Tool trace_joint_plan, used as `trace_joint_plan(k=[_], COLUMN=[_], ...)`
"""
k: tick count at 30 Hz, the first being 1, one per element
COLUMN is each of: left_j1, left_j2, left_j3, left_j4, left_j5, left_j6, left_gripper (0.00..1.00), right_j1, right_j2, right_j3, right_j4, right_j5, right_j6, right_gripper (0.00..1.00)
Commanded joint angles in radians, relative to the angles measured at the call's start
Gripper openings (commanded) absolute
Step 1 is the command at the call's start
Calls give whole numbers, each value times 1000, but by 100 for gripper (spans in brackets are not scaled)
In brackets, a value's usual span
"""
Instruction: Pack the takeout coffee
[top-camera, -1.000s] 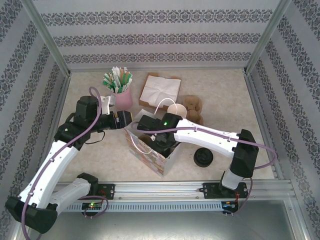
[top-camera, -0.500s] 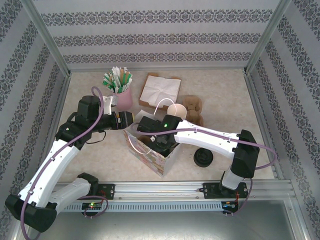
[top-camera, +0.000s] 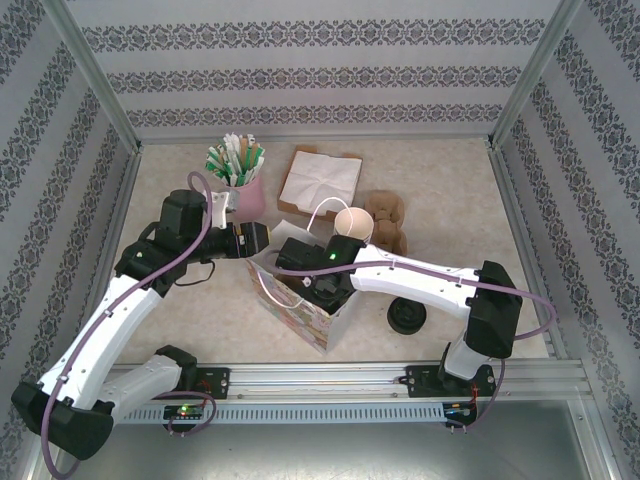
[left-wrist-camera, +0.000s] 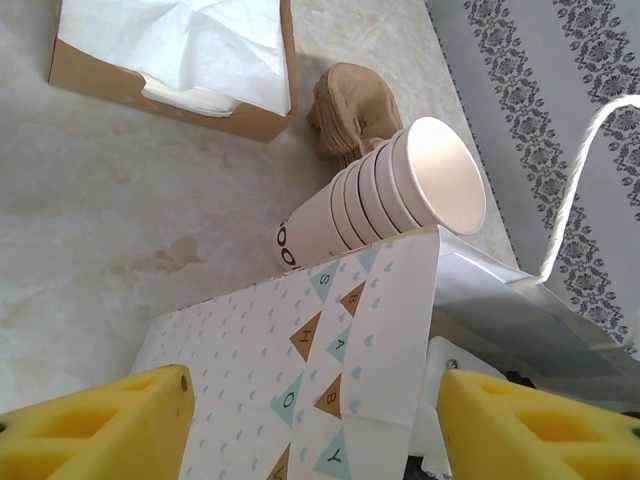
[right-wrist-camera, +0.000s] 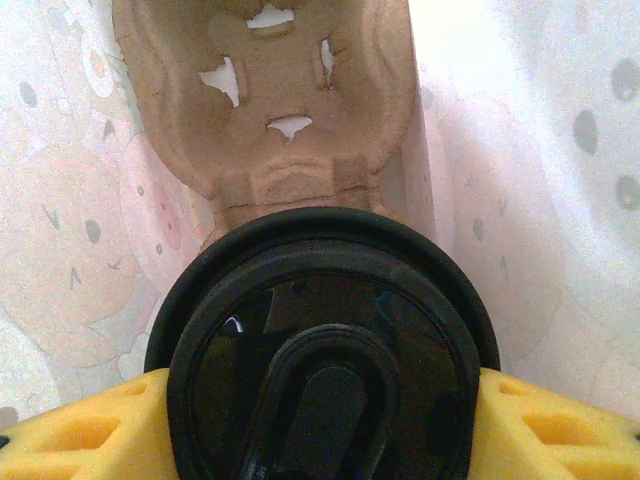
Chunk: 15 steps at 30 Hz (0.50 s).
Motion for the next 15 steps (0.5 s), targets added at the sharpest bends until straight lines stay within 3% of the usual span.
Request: trace_joint_plan(k=[1, 15], left_j1=[-15, -28], left_j2=[5, 7], left_j3=[34, 47], left_j4=[-29, -41], left_j5=[-20, -39], left_j6=[23, 26], left_gripper=[67, 66], right_j1=[16, 14], right_j2=[110, 61], right_j3=[-108, -50], right_j4=[-108, -96], right_j5=[-1, 16], right_j6=[-3, 7], right_gripper=[54, 55])
